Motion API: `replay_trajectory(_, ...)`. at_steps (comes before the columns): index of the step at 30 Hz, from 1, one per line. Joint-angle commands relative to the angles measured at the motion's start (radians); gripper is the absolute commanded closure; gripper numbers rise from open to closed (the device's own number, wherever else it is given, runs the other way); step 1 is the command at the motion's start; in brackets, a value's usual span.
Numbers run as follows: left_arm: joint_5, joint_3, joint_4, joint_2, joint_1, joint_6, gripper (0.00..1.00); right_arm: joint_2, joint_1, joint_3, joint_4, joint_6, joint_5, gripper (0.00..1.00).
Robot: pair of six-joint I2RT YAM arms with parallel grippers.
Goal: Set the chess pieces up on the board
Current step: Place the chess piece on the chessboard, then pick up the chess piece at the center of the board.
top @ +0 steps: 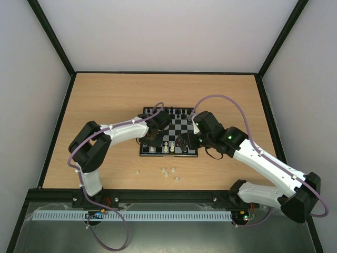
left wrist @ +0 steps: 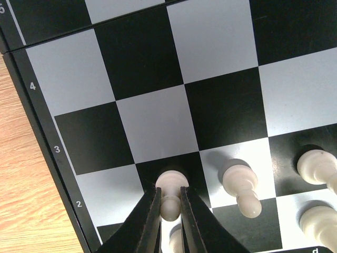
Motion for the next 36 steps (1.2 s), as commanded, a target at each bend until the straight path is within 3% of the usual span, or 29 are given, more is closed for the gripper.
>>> replay_trajectory(1,0.019,-0.026,-0.045,-0.017,-0.003,-0.008,0.87,-0.001,0.001,-0.014,-0.001,-0.008,-0.008,0.01)
replay_trajectory(7,0.019,-0.02,-0.048,-0.016,-0.008,-0.011,0.84,-0.002,0.001,-0.015,0.0,-0.008,-0.01,0.01)
replay_trajectory(21,-0.008,0.067,-0.091,-0.063,-0.008,-0.016,0.65,-0.004,0.001,-0.017,0.0,-0.007,-0.011,0.01)
replay_trajectory(27,-0.016,0.043,-0.106,-0.152,-0.008,-0.042,0.52,-0.002,0.001,-0.015,-0.001,-0.007,-0.011,0.01)
replay_trajectory(36,-0.04,-0.115,-0.159,-0.38,-0.01,-0.137,0.45,0.005,0.002,-0.012,-0.001,-0.007,-0.016,0.01)
